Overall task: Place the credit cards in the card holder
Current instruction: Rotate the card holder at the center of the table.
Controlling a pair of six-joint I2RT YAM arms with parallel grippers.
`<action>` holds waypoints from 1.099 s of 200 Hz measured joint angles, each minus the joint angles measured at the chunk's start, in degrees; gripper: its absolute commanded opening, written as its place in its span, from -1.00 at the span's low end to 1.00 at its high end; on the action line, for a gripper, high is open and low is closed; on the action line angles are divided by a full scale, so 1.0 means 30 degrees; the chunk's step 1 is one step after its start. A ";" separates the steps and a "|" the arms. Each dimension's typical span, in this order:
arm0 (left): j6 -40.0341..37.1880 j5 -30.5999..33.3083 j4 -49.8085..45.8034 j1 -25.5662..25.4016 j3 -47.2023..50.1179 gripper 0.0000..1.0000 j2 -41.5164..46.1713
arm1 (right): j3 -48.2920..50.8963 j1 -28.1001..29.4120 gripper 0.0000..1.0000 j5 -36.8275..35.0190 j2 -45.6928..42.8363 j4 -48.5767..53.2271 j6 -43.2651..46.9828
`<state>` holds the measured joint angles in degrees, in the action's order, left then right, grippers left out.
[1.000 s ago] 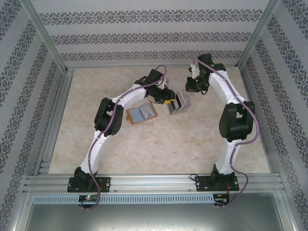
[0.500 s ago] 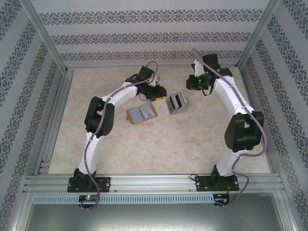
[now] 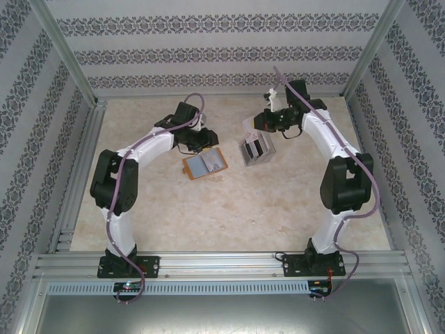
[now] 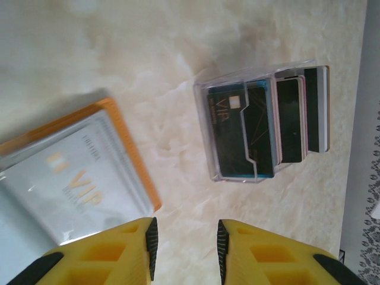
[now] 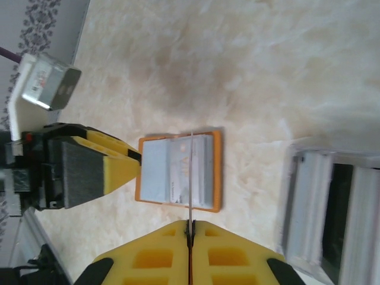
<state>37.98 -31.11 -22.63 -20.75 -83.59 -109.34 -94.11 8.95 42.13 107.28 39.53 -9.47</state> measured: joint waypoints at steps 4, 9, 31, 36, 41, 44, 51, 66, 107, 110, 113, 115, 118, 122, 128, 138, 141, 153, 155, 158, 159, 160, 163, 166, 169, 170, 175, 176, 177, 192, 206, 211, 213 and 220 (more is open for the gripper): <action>0.0015 0.0044 -0.0007 0.0117 0.0313 -0.30 0.0291 | 0.0000 0.0109 -0.82 0.0160 0.0146 0.0007 -0.0007; 0.0029 0.0124 0.0000 0.0248 0.0685 -0.30 0.0619 | -0.0007 0.0219 -0.82 0.0313 0.0313 0.0007 -0.0007; 0.0240 0.0612 0.0000 0.0896 0.2484 -0.30 0.2004 | -0.0066 0.0707 -0.82 0.0889 0.0969 0.0022 -0.0015; 0.0313 0.0765 -0.0022 0.1035 0.2878 -0.30 0.2266 | -0.0124 0.0816 -0.82 0.0991 0.1100 0.0015 -0.0022; 0.0379 0.0925 -0.0007 0.1180 0.3279 -0.30 0.2514 | -0.0204 0.0933 -0.82 0.1107 0.1268 0.0015 -0.0022; 0.0444 0.0998 -0.0022 0.1253 0.3504 -0.30 0.2652 | -0.0233 0.0991 -0.82 0.1173 0.1348 0.0000 -0.0029; 0.0525 0.1188 -0.0022 0.1450 0.4044 -0.30 0.2943 | -0.0313 0.1144 -0.82 0.1319 0.1559 -0.0036 -0.0080; 0.0780 0.1545 -0.0007 0.1829 0.5071 -0.30 0.3410 | -0.0488 0.1479 -0.82 0.1581 0.1982 -0.0044 -0.0146; 0.1486 0.2215 0.0000 0.2761 0.7584 -0.30 0.4320 | -0.1195 0.2594 -0.82 0.1865 0.3555 -0.0138 -0.0430; 0.1523 0.2280 0.0000 0.2827 0.7715 -0.30 0.4364 | -0.1246 0.2696 -0.82 0.1865 0.3716 -0.0146 -0.0437; 0.1552 0.2317 0.0000 0.2856 0.7847 -0.30 0.4408 | -0.1297 0.2790 -0.82 0.1872 0.3832 -0.0146 -0.0452; 0.1588 0.2368 0.0007 0.2878 0.7941 -0.30 0.4430 | -0.1326 0.2834 -0.82 0.1872 0.3891 -0.0146 -0.0452; 0.1617 0.2426 0.0007 0.2936 0.8051 -0.30 0.4459 | -0.1392 0.2951 -0.82 0.1887 0.4065 -0.0146 -0.0474; 0.1661 0.2492 0.0007 0.2958 0.8196 -0.30 0.4488 | -0.1472 0.3060 -0.82 0.1909 0.4211 -0.0138 -0.0510; 0.1741 0.2565 0.0022 0.2987 0.8349 -0.30 0.4495 | -0.1610 0.3257 -0.82 0.1931 0.4488 -0.0146 -0.0576; 0.1887 0.2565 0.0131 0.3053 0.8561 -0.31 0.4481 | -0.1821 0.3548 -0.82 0.1931 0.4911 -0.0138 -0.0663; 0.1953 0.2565 0.0153 0.3060 0.8619 -0.31 0.4481 | -0.1923 0.3665 -0.81 0.1945 0.5056 -0.0131 -0.0678; 0.2106 0.2521 0.0364 0.3075 0.8670 -0.31 0.4379 | -0.2310 0.4000 -0.82 0.1967 0.5581 -0.0146 -0.0816; 0.2106 0.2514 0.0408 0.3075 0.8670 -0.31 0.4364 | -0.2397 0.4051 -0.82 0.1974 0.5668 -0.0131 -0.0852; 0.2157 0.2477 0.0510 0.3075 0.8670 -0.32 0.4306 | -0.2492 0.4131 -0.82 0.1982 0.5792 -0.0138 -0.0889; 0.2164 0.2463 0.0554 0.3075 0.8670 -0.32 0.4269 | -0.2521 0.4146 -0.82 0.1989 0.5829 -0.0138 -0.0889; 0.2171 0.2463 0.0576 0.3075 0.8670 -0.32 0.4262 | -0.2565 0.4182 -0.82 0.1996 0.5894 -0.0146 -0.0896; 0.2222 0.2419 0.0714 0.3075 0.8670 -0.32 0.4182 | -0.2667 0.4248 -0.82 0.1996 0.5989 -0.0138 -0.0947; 0.2251 0.2397 0.0809 0.3075 0.8670 -0.32 0.4109 | -0.2769 0.4320 -0.82 0.1996 0.6113 -0.0138 -0.0954; 0.2280 0.2382 0.0889 0.3075 0.8670 -0.32 0.4036 | -0.2885 0.4393 -0.82 0.1996 0.6251 -0.0131 -0.1020; 0.2295 0.2375 0.0918 0.3075 0.8670 -0.32 0.4014 | -0.2907 0.4408 -0.82 0.1996 0.6273 -0.0131 -0.1027; 0.2361 0.2331 0.1035 0.3075 0.8670 -0.32 0.3869 | -0.3118 0.4532 -0.81 0.1996 0.6484 -0.0109 -0.1122; 0.2375 0.2324 0.1078 0.3075 0.8670 -0.32 0.3825 | -0.3140 0.4546 -0.81 0.1996 0.6513 -0.0109 -0.1137; 0.2375 0.2317 0.1093 0.3075 0.8670 -0.32 0.3810 | -0.3169 0.4568 -0.81 0.1996 0.6543 -0.0117 -0.1158; 0.2448 0.2229 0.1326 0.3082 0.8670 -0.32 0.3395 | -0.3745 0.4838 -0.81 0.1996 0.7118 -0.0124 -0.1406; 0.2448 0.2135 0.1362 0.3082 0.8619 -0.32 0.3082 | -0.4204 0.4983 -0.81 0.1989 0.7592 -0.0124 -0.1632; 0.2448 0.2098 0.1370 0.3082 0.8582 -0.32 0.2980 | -0.4364 0.5078 -0.81 0.1989 0.7781 -0.0109 -0.1756; 0.2448 0.2091 0.1362 0.3082 0.8561 -0.32 0.2936 | -0.4401 0.5093 -0.81 0.1989 0.7832 -0.0117 -0.1756; 0.2448 0.2018 0.1384 0.3082 0.8459 -0.32 0.2754 | -0.4605 0.5122 -0.81 0.1996 0.8072 -0.0109 -0.1865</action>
<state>45.32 -25.06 -18.48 -11.51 -58.22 -101.08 -107.92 24.32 48.12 131.50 39.20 -15.07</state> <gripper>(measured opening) 0.339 0.096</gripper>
